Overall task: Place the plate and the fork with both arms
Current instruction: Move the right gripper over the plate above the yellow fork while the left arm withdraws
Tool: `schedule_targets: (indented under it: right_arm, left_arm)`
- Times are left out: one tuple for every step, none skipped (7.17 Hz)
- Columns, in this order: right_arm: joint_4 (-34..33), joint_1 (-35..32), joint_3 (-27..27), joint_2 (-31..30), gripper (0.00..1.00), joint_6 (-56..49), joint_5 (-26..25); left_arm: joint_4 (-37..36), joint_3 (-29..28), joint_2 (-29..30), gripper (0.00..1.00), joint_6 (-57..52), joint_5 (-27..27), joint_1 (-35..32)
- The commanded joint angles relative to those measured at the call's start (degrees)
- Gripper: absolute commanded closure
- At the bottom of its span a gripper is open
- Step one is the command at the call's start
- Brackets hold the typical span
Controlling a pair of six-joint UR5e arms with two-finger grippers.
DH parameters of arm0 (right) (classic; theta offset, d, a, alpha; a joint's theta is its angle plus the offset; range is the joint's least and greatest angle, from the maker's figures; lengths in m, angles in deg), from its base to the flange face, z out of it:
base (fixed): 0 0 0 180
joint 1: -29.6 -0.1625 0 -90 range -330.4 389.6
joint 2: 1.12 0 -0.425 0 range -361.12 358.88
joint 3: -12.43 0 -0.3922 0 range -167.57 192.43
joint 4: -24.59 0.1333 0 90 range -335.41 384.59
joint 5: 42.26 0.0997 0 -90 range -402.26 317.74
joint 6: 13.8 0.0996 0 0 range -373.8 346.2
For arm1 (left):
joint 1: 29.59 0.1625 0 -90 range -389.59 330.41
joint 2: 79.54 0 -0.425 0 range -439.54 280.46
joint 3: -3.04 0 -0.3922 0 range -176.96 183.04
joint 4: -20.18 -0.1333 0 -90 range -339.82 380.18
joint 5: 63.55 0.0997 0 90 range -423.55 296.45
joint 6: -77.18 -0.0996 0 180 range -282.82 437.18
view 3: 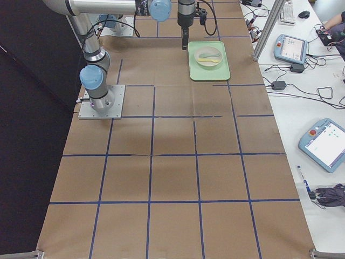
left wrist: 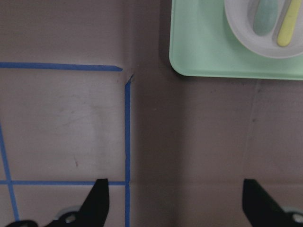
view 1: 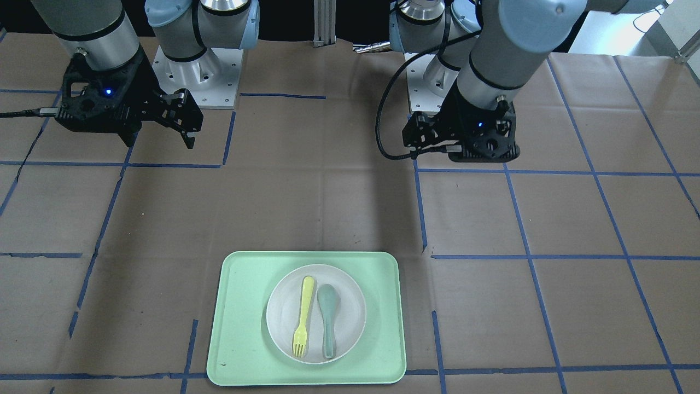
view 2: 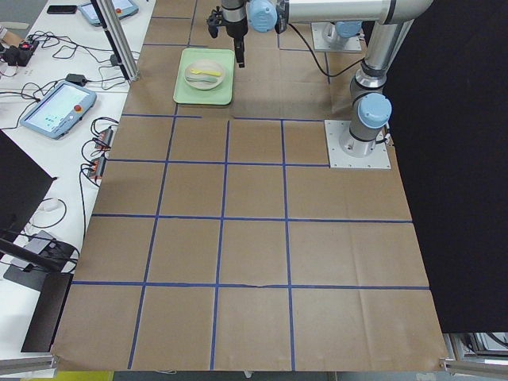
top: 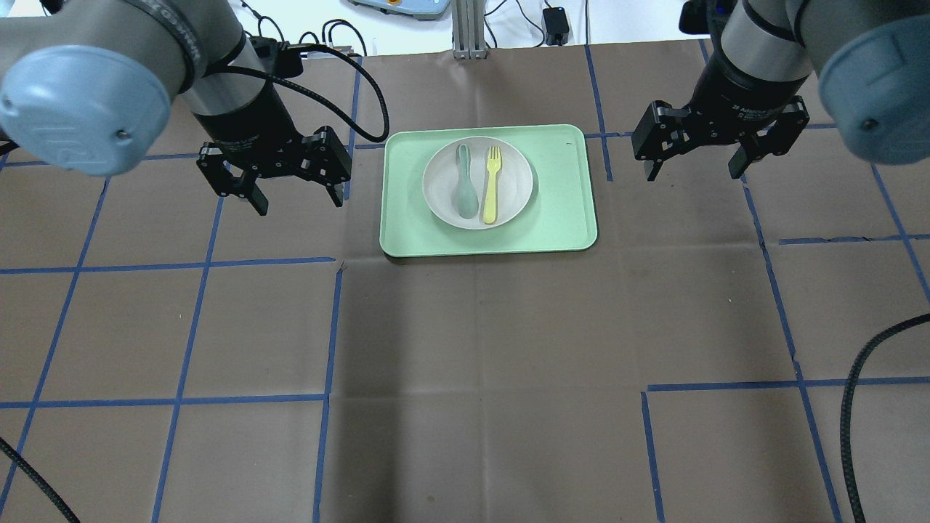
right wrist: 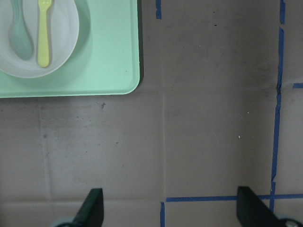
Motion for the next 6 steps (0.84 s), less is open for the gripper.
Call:
schedule_targets:
  right_arm:
    - [0.40, -0.53, -3.90, 4.03, 0.00, 3.52, 0.14]
    - [0.49, -0.71, -5.23, 5.45, 0.00, 3.97, 0.14]
    - [0.23, -1.41, -6.11, 6.60, 0.00, 4.50, 0.23]
    - [0.06, -2.90, -7.43, 8.17, 0.00, 6.07, 0.23]
    - [-0.12, -5.26, -10.31, 11.32, 0.00, 8.78, 0.14]
    - [-0.12, -7.81, -14.69, 15.36, 0.00, 11.07, 0.05]
  left_arm:
    - [4.33, 1.36, -6.21, 0.00, -7.53, 0.64, 2.62]
    - [4.69, 1.81, -7.10, 0.00, -7.83, 0.82, 3.50]
    - [6.00, 1.81, -8.24, 0.00, -8.62, 0.82, 4.03]
    - [6.18, 1.81, -9.12, 0.00, -8.71, 0.82, 4.30]
    - [6.27, 1.73, -9.31, 0.00, -8.71, 0.65, 5.26]
    - [6.27, 1.20, -9.14, 0.00, -8.19, 0.64, 7.01]
